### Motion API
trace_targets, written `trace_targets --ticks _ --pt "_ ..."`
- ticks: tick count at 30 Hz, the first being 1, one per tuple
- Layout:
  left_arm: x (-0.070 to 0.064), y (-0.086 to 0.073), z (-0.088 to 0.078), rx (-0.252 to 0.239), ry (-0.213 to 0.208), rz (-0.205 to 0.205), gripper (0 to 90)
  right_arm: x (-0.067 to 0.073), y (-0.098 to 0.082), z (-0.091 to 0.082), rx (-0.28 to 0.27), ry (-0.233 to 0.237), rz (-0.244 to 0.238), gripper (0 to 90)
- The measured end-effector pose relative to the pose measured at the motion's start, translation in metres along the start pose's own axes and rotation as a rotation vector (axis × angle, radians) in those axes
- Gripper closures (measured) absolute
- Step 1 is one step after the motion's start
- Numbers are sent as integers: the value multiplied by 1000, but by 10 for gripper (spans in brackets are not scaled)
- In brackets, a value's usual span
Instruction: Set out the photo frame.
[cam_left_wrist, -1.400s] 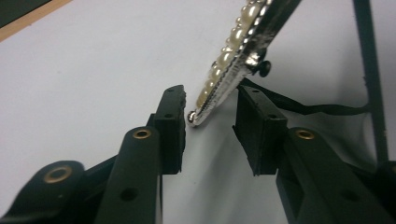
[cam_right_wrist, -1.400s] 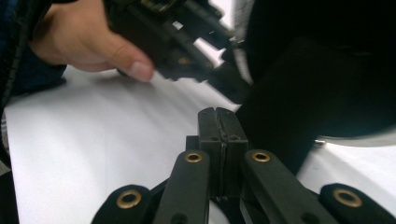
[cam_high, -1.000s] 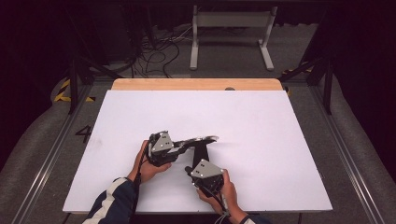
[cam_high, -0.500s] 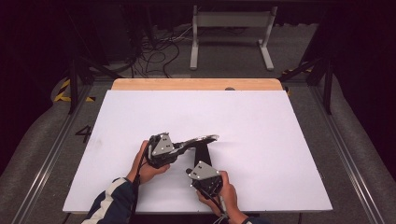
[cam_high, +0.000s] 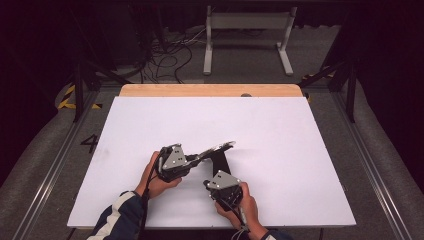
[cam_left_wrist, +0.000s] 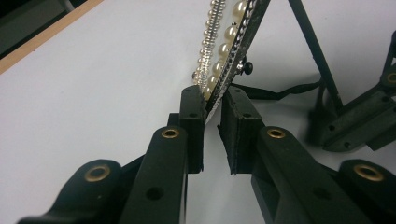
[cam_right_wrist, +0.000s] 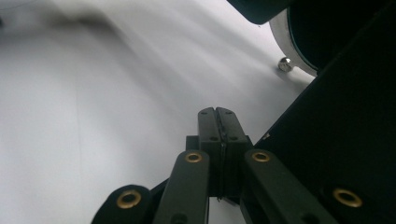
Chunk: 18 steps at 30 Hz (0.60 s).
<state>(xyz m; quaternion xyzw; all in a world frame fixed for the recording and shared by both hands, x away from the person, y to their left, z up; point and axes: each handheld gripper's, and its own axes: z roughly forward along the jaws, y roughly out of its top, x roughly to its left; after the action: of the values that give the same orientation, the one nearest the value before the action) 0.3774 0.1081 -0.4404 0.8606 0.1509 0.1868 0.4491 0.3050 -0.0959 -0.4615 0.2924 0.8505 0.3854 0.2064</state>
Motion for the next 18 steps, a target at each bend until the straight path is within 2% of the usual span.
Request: trace_targets --ticks 9,18 --pt "-3 1 1 3 -3 9 792 -13 -4 -3 12 15 38 900" --pt "-5 1 3 -11 -9 -10 790 -22 -7 -6 15 33 49 900"
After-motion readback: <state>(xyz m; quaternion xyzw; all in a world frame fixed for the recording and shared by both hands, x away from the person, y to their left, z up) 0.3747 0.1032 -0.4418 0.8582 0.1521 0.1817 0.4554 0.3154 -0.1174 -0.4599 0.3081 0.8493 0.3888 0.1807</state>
